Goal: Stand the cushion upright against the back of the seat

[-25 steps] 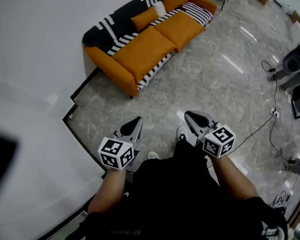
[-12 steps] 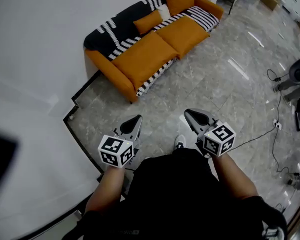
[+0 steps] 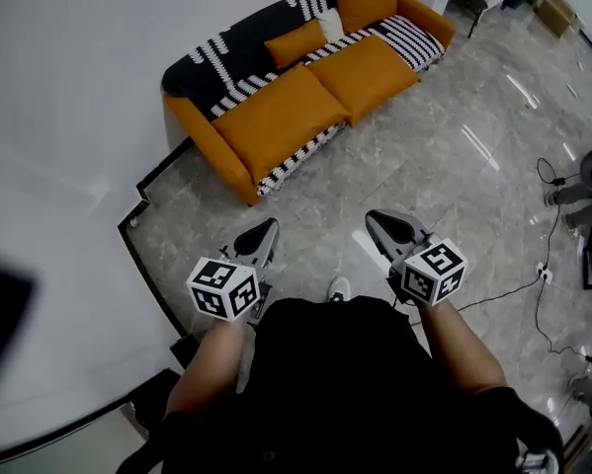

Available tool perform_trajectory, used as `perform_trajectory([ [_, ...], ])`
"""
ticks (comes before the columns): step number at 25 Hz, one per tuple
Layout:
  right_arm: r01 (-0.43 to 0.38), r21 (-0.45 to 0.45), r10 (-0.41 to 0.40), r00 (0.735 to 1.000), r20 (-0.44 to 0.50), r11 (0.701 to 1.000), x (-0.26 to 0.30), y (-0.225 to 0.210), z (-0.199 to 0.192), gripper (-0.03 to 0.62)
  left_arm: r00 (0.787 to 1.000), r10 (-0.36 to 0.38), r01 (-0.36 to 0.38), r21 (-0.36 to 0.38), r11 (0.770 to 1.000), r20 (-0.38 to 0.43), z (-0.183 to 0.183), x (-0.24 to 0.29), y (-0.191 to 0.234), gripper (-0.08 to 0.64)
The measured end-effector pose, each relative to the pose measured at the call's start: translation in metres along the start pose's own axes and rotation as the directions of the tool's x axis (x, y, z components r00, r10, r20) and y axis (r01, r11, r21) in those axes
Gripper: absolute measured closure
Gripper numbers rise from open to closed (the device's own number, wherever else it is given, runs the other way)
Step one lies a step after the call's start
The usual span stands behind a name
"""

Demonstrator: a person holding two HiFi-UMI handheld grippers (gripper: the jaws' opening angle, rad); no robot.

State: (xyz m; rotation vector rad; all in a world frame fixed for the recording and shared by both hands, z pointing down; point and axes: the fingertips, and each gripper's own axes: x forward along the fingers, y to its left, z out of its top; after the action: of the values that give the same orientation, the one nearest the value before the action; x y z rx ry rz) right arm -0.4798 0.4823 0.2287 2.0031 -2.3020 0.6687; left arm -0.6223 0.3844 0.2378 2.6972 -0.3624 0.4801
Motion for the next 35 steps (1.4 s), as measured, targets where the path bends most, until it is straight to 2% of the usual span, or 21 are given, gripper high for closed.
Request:
perform_trajectory([
  [6,-0.004,0.017,0.004,1.0,-0.002,1.0,-0.016,-0.044,-0.006,0.553,0.999,0.04,-0.04,0.023,0.999,-0.018,-0.002,0.033,-0.019,0.543],
  [11,0.012,0.055,-0.012,1.0,0.003,0.998,-0.025,-0.065,-0.009,0.553,0.996,0.038,-0.029,0.11,0.993,-0.081,-0.005,0.054,-0.037,0.543],
  [16,0.026,0.065,-0.026,1.0,0.004,0.998,-0.029,-0.082,-0.006,0.552,0.996,0.005,0.004,0.098,0.995,-0.091,-0.002,0.076,-0.045,0.543],
  [21,0.066,0.072,-0.066,0.998,-0.003,0.995,-0.028,-0.103,-0.004,0.552,0.993,-0.031,0.042,0.097,0.994,-0.11,0.006,0.104,-0.039,0.543],
  [27,0.099,0.067,-0.098,0.995,-0.013,0.993,-0.023,-0.135,0.012,0.553,0.995,-0.053,0.062,0.113,0.992,-0.085,0.039,0.142,-0.029,0.543],
  [35,0.053,0.016,-0.053,0.997,-0.048,0.998,0.051,-0.171,0.04,0.552,0.998,-0.017,0.022,0.089,0.996,-0.059,0.059,0.181,0.031,0.543],
])
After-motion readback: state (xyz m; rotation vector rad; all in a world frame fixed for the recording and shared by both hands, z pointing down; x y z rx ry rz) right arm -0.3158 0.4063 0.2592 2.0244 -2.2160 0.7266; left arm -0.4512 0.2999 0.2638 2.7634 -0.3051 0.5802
